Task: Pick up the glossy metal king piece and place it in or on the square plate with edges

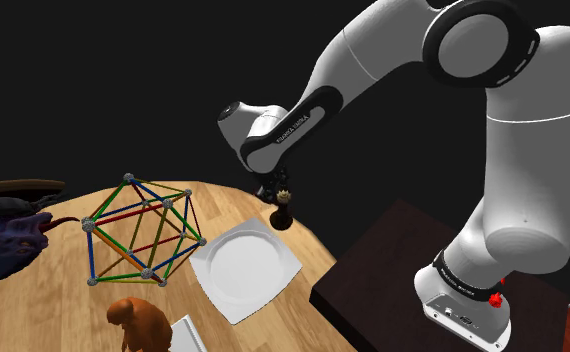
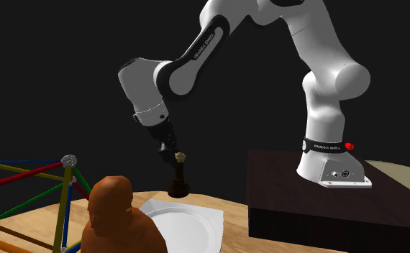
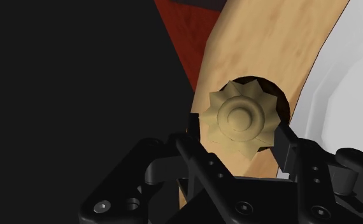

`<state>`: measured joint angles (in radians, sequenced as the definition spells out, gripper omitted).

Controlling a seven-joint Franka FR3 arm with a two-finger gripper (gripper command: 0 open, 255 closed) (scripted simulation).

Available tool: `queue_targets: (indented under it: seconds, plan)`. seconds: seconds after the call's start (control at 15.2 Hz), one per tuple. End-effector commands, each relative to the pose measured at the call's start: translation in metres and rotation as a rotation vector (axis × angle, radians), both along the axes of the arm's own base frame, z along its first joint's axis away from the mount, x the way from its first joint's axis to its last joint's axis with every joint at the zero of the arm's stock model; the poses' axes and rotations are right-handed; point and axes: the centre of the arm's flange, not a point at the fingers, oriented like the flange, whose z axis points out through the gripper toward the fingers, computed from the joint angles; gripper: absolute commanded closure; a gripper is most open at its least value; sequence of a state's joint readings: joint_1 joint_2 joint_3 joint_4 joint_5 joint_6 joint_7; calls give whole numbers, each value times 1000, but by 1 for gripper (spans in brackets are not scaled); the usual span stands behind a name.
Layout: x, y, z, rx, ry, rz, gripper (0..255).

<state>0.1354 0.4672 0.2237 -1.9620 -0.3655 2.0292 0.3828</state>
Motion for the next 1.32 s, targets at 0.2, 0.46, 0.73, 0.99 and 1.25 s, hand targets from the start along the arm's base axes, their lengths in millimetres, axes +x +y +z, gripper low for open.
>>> queue_targets:
  seconds: [0.2, 0.46, 0.73, 0.99, 1.25]
  plan:
    - [0, 0, 26, 0, 0, 0, 255]
    - [0, 0, 47, 0, 0, 0, 255]
    - [-2, 13, 63, 0, 0, 0, 255]
    - [-11, 63, 76, 0, 0, 0, 255]
    - [-19, 113, 89, 0, 0, 0, 255]
